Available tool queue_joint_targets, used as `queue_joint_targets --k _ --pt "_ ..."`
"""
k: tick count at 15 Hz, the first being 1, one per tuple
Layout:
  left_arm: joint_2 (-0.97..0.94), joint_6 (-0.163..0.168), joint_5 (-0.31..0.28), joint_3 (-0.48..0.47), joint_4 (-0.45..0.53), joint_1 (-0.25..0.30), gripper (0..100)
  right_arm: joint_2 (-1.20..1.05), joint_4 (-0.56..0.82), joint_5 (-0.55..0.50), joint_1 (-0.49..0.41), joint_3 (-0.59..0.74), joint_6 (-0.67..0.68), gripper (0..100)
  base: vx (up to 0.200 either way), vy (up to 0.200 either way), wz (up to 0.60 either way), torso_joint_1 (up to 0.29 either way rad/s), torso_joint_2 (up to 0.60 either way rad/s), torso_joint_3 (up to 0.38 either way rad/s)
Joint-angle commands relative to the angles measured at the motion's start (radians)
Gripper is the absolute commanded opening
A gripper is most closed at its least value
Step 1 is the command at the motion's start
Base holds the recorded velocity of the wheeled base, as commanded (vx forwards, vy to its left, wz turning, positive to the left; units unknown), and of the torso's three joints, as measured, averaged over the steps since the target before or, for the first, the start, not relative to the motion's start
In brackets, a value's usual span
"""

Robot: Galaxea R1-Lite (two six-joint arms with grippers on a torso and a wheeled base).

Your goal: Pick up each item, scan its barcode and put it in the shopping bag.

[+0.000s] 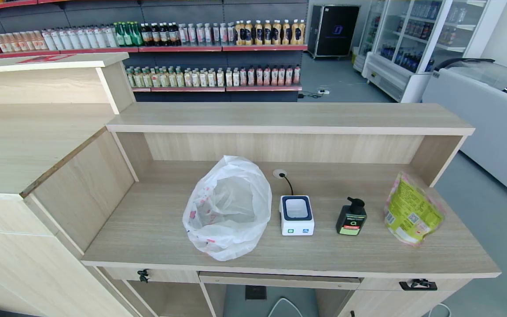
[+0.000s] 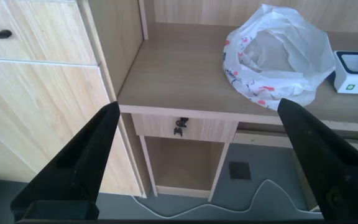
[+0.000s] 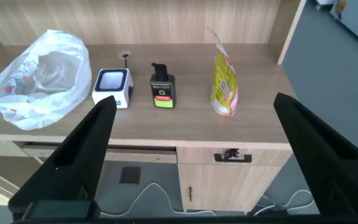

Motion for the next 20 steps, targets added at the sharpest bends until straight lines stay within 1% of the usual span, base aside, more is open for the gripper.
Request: queue_joint_targets --k 1,2,3,4,5,6,9,12,13,15,18,20 --pt "0.000 0.000 0.000 0.000 0.000 0.000 100 0.652 -0.030 0.027 0.064 -0.390 0.044 100 0.000 0.000 0.00 0.000 0.00 0.000" --pt "0.000 0.000 0.000 0.000 0.000 0.000 100 0.763 -0.081 0.042 0.046 -0.412 0.052 100 0.000 0.000 0.00 0.000 0.00 0.000" --pt "0.000 0.000 0.000 0.000 0.000 0.000 100 0.904 -0.194 0.050 0.020 -0.424 0.043 100 0.000 0.000 0.00 0.000 0.00 0.000" --pt "0.000 0.000 0.000 0.000 0.000 0.000 100 0.975 -0.269 0.048 -0.005 -0.430 0.026 100 0.000 0.000 0.00 0.000 0.00 0.000" --pt "0.000 0.000 0.000 0.000 0.000 0.000 100 1.139 -0.463 0.070 -0.071 -0.436 -0.056 100 0.000 0.000 0.00 0.000 0.00 0.000" --pt "0.000 0.000 0.000 0.000 0.000 0.000 100 1.235 -0.543 0.111 -0.097 -0.449 -0.080 100 0.000 0.000 0.00 0.000 0.00 0.000" --pt "0.000 0.000 0.000 0.000 0.000 0.000 100 1.366 -0.547 0.132 -0.108 -0.466 -0.079 100 0.000 0.000 0.00 0.000 0.00 0.000" --pt "0.000 0.000 0.000 0.000 0.000 0.000 100 1.481 -0.556 0.136 -0.085 -0.461 -0.077 100 0.000 0.000 0.00 0.000 0.00 0.000" --pt "0.000 0.000 0.000 0.000 0.000 0.000 100 1.510 -0.558 0.154 -0.080 -0.462 -0.079 100 0.000 0.000 0.00 0.000 0.00 0.000" --pt "0.000 0.000 0.000 0.000 0.000 0.000 100 1.547 -0.558 0.183 -0.055 -0.467 -0.080 100 0.000 0.000 0.00 0.000 0.00 0.000" --pt "0.000 0.000 0.000 0.000 0.000 0.000 100 1.604 -0.558 0.225 -0.052 -0.449 -0.138 100 0.000 0.000 0.00 0.000 0.00 0.000" --pt "0.000 0.000 0.000 0.000 0.000 0.000 100 1.622 -0.558 0.243 -0.054 -0.444 -0.152 100 0.000 0.000 0.00 0.000 0.00 0.000"
